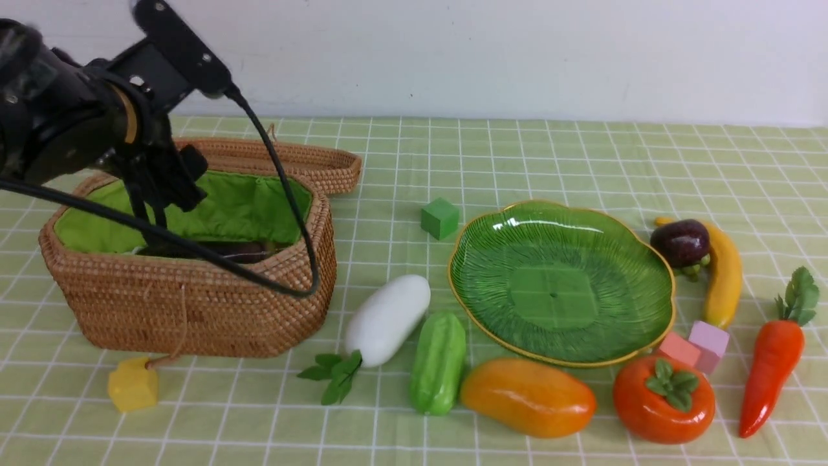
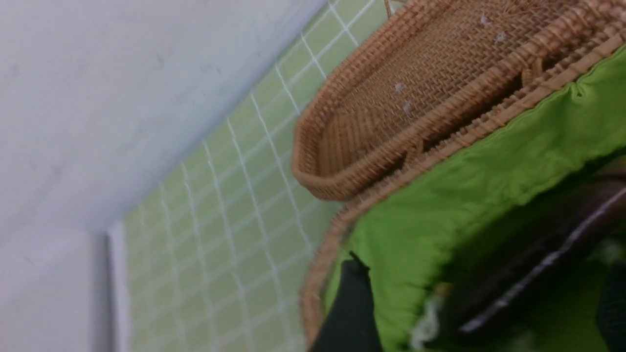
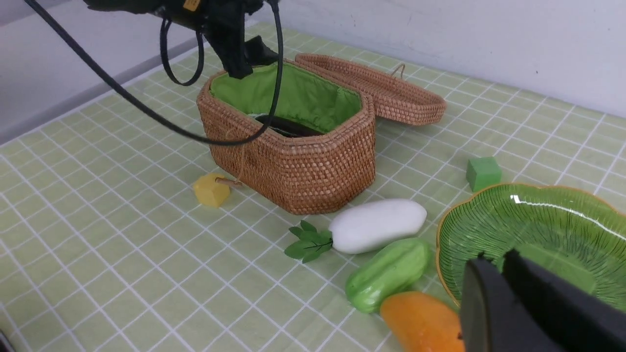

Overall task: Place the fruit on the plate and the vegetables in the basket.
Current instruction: Use the left arm to grab an eggplant and put it into the left basket, then take a daikon with your left arm and place it on the basket on the left.

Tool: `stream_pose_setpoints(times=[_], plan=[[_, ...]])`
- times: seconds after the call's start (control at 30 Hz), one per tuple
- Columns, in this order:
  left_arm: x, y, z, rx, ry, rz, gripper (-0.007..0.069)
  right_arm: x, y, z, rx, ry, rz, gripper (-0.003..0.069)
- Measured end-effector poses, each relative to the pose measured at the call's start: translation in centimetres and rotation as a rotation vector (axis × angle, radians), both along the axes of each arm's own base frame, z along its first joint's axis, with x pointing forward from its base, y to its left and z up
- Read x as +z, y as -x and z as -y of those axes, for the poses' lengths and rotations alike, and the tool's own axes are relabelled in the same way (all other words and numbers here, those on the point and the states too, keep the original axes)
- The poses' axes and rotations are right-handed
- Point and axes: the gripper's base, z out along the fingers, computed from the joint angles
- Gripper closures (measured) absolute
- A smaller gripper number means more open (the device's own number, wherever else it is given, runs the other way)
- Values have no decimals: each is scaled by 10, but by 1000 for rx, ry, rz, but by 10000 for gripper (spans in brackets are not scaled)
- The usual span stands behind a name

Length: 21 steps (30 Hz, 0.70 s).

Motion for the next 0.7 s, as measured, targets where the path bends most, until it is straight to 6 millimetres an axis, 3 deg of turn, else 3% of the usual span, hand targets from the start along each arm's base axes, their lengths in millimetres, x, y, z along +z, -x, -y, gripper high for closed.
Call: stream_pose_setpoints(times=[0.03, 0.1, 0.17, 0.27, 0.3, 0.33, 0.47, 0.5, 0.53, 0.6, 0.7], plan=[[2, 4, 1, 33, 59, -11, 90, 0, 0, 0, 1, 1, -1, 605], [10, 23, 10, 129, 288, -74, 240, 0, 0, 0, 3, 2, -4, 603], [15, 38, 25, 142, 405, -133, 383, 0, 0, 0, 4, 3, -4, 601], [11, 65, 63, 50, 485, -306, 610, -1, 0, 0, 5, 4, -6, 596], [11, 67, 66, 40, 477, -313, 617, -1, 0, 0, 5, 4, -6, 596], [2, 78, 90, -45, 438, -409, 638, -1, 1, -1, 10, 7, -12, 594], [-22, 84, 135, -146, 354, -545, 622, -2, 2, -1, 19, 14, -22, 589], [-23, 83, 137, -148, 350, -551, 622, -2, 2, -1, 19, 14, -22, 588], [-32, 76, 150, -152, 323, -583, 580, -2, 1, -1, 16, 19, -21, 587], [-39, 67, 159, -147, 312, -601, 524, -3, 1, 0, 14, 26, -20, 586], [-55, 37, 181, -133, 255, -601, 343, -4, 2, 0, 19, 40, -29, 582]])
